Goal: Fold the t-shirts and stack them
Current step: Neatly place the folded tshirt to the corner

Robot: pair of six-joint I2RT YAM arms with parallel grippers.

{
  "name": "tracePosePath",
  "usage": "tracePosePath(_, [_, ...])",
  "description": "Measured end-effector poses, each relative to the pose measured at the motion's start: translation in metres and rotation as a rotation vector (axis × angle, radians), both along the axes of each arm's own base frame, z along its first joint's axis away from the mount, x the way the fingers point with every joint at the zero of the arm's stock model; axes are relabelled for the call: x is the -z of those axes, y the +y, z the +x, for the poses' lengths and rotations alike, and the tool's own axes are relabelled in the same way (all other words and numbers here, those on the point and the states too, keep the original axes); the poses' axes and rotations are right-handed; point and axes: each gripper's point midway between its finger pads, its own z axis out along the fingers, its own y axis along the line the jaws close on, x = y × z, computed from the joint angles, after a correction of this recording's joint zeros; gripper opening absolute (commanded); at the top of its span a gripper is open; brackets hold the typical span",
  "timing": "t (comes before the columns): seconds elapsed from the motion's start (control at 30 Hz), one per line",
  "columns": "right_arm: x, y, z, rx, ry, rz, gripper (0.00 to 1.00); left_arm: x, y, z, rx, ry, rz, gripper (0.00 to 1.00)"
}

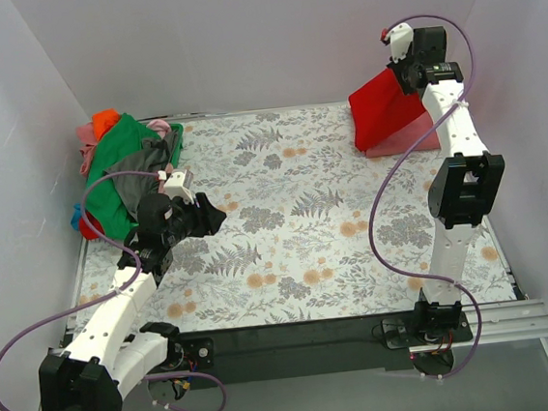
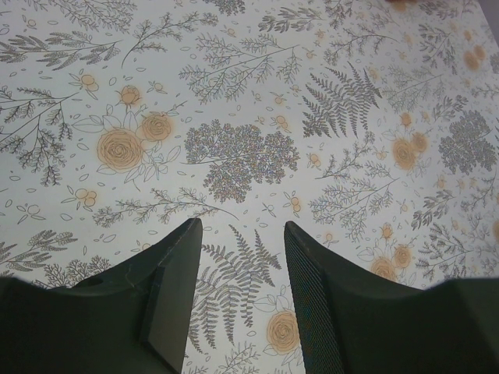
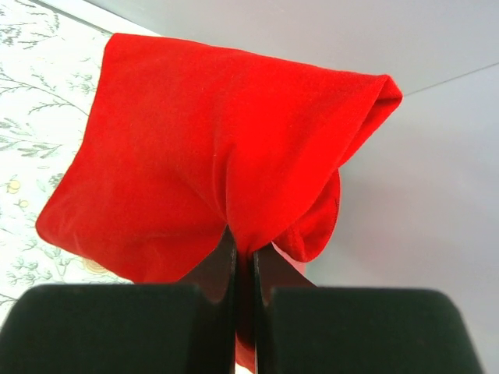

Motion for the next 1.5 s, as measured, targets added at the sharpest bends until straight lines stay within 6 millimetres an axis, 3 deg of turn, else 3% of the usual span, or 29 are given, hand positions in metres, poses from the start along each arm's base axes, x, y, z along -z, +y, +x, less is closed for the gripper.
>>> tracePosePath(0.43, [0.012, -0.008, 0.008, 0.021, -0.004, -0.049, 0.01, 0.001, 0.000, 0.000, 0.001, 0.001, 0.001, 0.45])
tracePosePath(0.67, [0.044, -0.011, 0.017, 0.036, 0.039, -0.071, 0.01, 0.001, 0.000, 0.000, 0.001, 0.001, 0.002, 0.45])
tracePosePath(1.13, [0.070, -0.045, 0.026, 0.162, 0.033, -0.227, 0.01, 0.001, 0.000, 0.000, 0.002, 0.001, 0.002, 0.45])
tracePosePath(1.4, [0.100, -0.063, 0.027, 0.213, 0.065, -0.327, 0.01, 0.001, 0.000, 0.000, 0.002, 0.001, 0.002, 0.45])
tracePosePath(1.43, [0.101, -0.065, 0.028, 0.218, 0.066, -0.337, 0.04, 0.001, 0.000, 0.000, 0.002, 0.001, 0.003, 0.45])
tracePosePath(1.5, [0.104, -0.069, 0.030, 0.231, 0.062, -0.354, 0.24, 0.001, 0.000, 0.000, 0.002, 0.001, 0.003, 0.45])
